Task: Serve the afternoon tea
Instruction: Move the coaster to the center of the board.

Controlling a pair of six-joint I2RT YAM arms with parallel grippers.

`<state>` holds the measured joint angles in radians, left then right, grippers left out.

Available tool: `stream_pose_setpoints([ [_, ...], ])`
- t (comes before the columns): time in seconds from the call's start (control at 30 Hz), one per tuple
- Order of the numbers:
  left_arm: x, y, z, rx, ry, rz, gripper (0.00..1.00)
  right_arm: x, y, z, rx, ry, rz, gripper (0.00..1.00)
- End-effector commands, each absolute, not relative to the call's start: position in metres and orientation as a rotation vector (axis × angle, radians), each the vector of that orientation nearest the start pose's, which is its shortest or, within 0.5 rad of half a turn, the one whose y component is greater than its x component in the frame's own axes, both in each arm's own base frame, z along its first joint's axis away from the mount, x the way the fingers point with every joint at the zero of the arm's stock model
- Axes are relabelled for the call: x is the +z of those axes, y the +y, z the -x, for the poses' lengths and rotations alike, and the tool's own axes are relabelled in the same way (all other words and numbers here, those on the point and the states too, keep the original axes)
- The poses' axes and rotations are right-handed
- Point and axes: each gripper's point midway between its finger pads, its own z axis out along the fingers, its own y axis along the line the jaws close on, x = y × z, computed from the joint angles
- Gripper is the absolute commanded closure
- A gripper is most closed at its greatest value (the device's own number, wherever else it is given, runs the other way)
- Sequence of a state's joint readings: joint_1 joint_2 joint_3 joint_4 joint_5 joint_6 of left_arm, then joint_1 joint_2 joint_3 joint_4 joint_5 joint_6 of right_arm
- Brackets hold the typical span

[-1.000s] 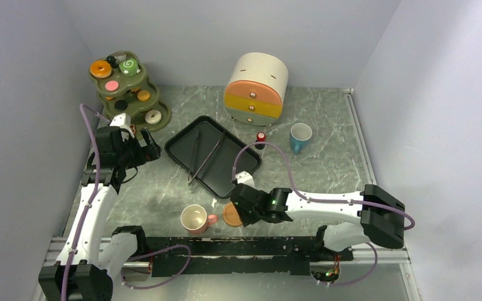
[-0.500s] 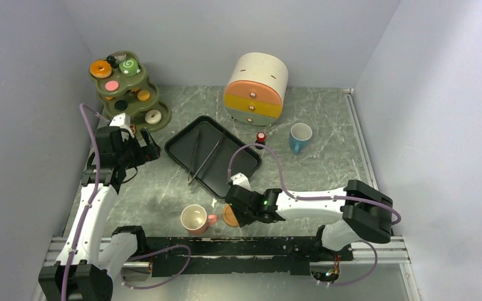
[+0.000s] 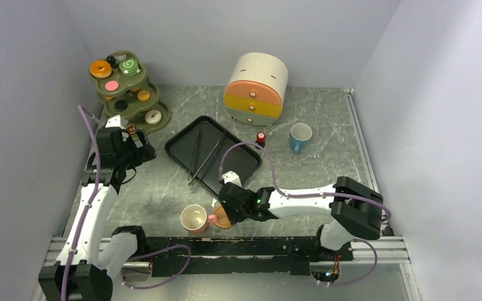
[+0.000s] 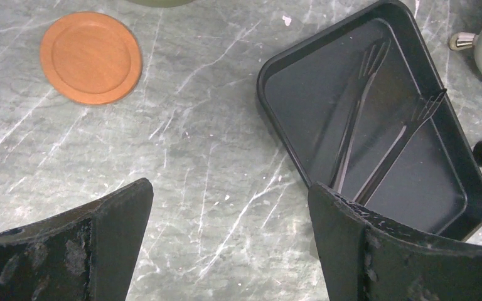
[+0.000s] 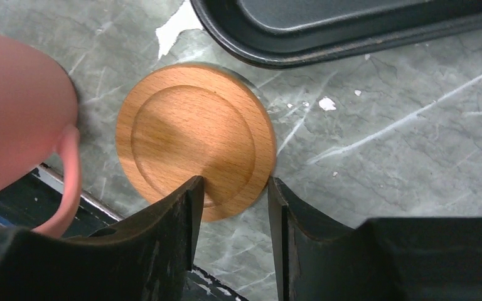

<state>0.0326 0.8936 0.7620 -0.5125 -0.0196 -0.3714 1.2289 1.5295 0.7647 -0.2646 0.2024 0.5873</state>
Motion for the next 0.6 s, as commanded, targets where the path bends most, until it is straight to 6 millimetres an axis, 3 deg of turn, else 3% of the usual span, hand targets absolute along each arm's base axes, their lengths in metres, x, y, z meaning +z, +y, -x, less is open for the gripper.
stream_pose_setpoints([
  [0.0, 0.181, 0.005, -0.284, -0.119, 2.127, 0.489, 0.02, 0.030, 0.312, -0.121, 0.459, 2.460, 0.850, 0.52],
  [0.17, 0.180, 0.008, -0.284, -0.104, 2.131, 0.504, 0.02, 0.026, 0.296, -0.113, 0.436, 2.474, 0.908, 0.46],
  [0.33, 0.179, 0.014, -0.283, -0.072, 2.129, 0.539, 0.02, 0.022, 0.283, -0.106, 0.433, 2.475, 0.948, 0.54],
  [0.57, 0.177, 0.027, -0.279, 0.002, 2.112, 0.620, 0.02, 0.015, 0.281, -0.103, 0.427, 2.475, 0.976, 0.54],
])
